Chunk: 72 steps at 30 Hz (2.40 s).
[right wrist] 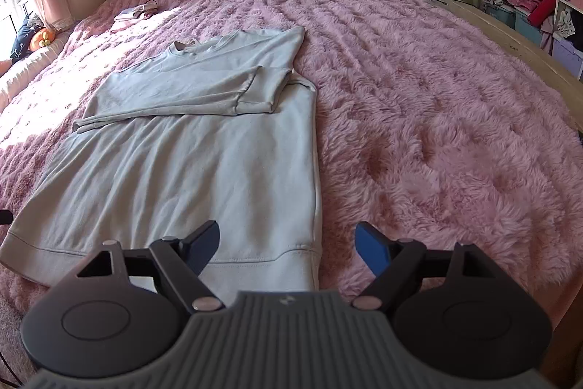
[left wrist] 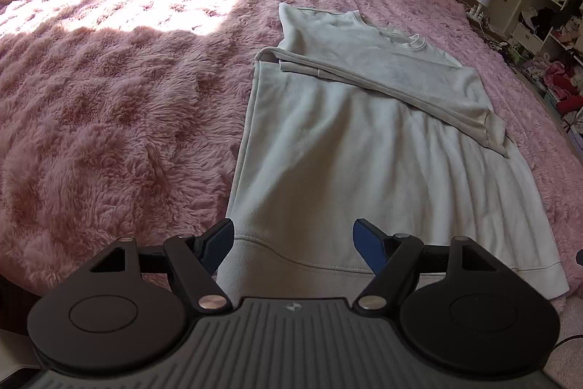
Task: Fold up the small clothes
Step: 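Move both grippers to the sweatshirt hem and close on it, then lift the hem with both grippers and fold it over toward the collar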
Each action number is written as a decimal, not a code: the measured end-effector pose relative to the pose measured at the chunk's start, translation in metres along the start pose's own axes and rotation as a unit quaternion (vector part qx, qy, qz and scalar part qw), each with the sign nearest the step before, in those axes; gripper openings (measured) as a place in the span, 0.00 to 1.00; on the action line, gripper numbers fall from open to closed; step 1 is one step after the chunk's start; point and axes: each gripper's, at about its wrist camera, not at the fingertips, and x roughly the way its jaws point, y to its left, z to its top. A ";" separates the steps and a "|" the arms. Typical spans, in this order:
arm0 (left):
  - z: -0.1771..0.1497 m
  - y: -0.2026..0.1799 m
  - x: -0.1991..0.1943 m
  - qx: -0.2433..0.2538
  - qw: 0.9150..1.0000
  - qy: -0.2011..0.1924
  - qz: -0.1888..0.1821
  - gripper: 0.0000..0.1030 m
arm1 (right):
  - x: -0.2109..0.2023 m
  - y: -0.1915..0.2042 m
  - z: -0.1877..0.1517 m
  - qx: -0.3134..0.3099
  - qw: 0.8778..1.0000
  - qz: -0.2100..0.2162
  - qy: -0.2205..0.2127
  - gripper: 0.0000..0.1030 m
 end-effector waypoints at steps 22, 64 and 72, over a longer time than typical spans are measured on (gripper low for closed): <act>-0.023 0.081 0.042 -0.203 0.959 0.050 -0.192 0.83 | 0.038 -0.034 -0.011 0.105 0.989 0.074 0.069 0.73; 0.024 0.076 0.070 -0.244 0.896 -0.002 -0.372 0.06 | 0.049 -0.040 0.052 0.177 0.967 0.179 0.032 0.02; 0.106 0.061 0.089 -0.211 0.891 -0.052 -0.398 0.06 | 0.074 -0.037 0.128 0.200 0.962 0.185 -0.029 0.02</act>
